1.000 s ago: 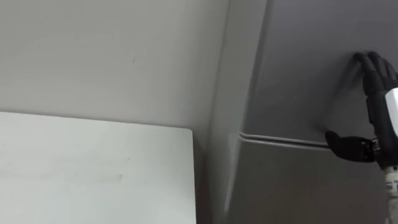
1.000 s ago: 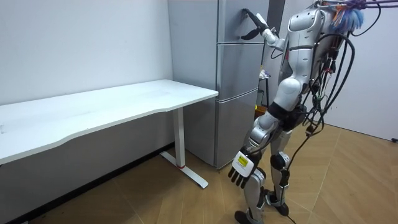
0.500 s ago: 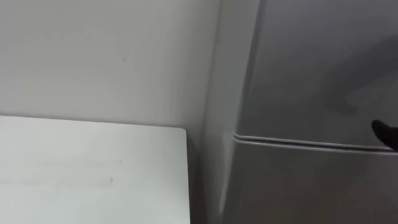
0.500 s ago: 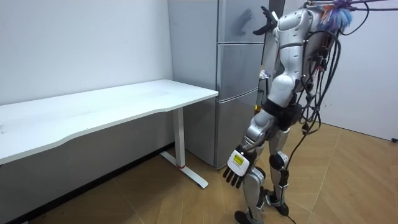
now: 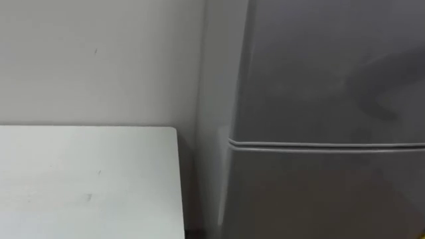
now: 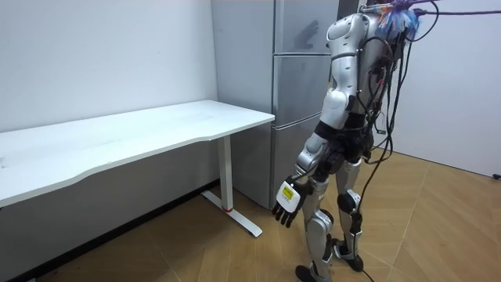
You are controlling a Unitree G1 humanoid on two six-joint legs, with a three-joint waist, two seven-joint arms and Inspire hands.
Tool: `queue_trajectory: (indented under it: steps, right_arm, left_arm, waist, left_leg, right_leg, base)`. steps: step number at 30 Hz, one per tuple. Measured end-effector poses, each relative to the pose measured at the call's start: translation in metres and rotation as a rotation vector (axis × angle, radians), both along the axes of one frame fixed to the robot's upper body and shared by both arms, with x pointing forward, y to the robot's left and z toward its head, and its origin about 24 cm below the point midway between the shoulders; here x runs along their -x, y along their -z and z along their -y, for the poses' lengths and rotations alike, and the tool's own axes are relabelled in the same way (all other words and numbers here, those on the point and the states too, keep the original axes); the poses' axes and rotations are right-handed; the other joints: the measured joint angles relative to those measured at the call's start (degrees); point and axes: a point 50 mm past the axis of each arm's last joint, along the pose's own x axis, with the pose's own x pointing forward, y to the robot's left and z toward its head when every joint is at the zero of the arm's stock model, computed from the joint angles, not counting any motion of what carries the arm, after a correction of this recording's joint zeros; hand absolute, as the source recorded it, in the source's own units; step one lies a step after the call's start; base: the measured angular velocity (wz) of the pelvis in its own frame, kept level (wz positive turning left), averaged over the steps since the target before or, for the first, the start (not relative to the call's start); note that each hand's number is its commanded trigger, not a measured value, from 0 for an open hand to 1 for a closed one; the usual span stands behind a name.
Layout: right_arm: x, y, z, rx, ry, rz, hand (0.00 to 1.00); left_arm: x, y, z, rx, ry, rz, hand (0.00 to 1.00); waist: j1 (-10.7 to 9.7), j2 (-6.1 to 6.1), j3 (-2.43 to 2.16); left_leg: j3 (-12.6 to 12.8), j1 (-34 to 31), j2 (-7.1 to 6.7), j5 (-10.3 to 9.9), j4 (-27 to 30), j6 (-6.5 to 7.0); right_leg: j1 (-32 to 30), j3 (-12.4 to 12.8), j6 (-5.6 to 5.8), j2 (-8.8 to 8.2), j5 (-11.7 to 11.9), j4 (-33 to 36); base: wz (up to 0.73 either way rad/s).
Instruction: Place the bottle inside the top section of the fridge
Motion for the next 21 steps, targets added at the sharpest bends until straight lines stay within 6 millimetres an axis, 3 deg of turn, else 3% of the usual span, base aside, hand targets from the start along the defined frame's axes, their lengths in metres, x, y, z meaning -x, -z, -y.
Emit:
queue_trajectory:
  steps: [8, 18, 20, 21]
  right_arm:
    - [0.006, 0.004, 0.004, 0.001, 0.037, 0.010, 0.00]
    - [0.024, 0.023, 0.016, -0.012, 0.093, -0.071, 0.00]
    - [0.031, 0.027, 0.021, -0.029, 0.115, -0.081, 0.00]
    - [0.035, 0.033, 0.024, -0.049, 0.129, -0.095, 0.00]
  left_arm:
    - [0.002, 0.001, 0.004, 0.009, -0.005, -0.004, 0.00]
    - [0.009, 0.002, 0.007, 0.003, -0.015, -0.019, 0.00]
    - [0.009, 0.002, 0.007, 0.002, -0.016, -0.019, 0.00]
    - [0.010, 0.002, 0.007, 0.002, -0.020, -0.021, 0.00]
  waist:
    - [-0.62, -0.03, 0.07]
    - [-1.00, 1.63, 0.13]
    - [-1.02, 2.13, -0.06]
    - [-0.98, 1.85, 0.32]
  left_leg:
    - [0.07, -0.43, 0.08, -0.29, 0.06, 0.01]
    - [0.11, -0.31, 0.14, -0.28, 0.14, 0.01]
    - [0.08, -0.13, 0.14, -0.28, 0.16, 0.00]
    - [0.08, 0.38, 0.13, -0.28, 0.03, 0.00]
  right_leg:
    - [-0.67, -0.03, 0.01, 0.05, 0.00, -0.06]
    - [-0.44, -0.04, -0.01, 0.07, 0.01, -0.14]
    - [0.17, -0.07, -0.01, 0.08, 0.01, -0.18]
    - [0.68, -0.10, -0.01, 0.09, 0.00, -0.30]
  base:
    - [0.00]
    - [0.00]
    - [0.00]
    - [0.03]
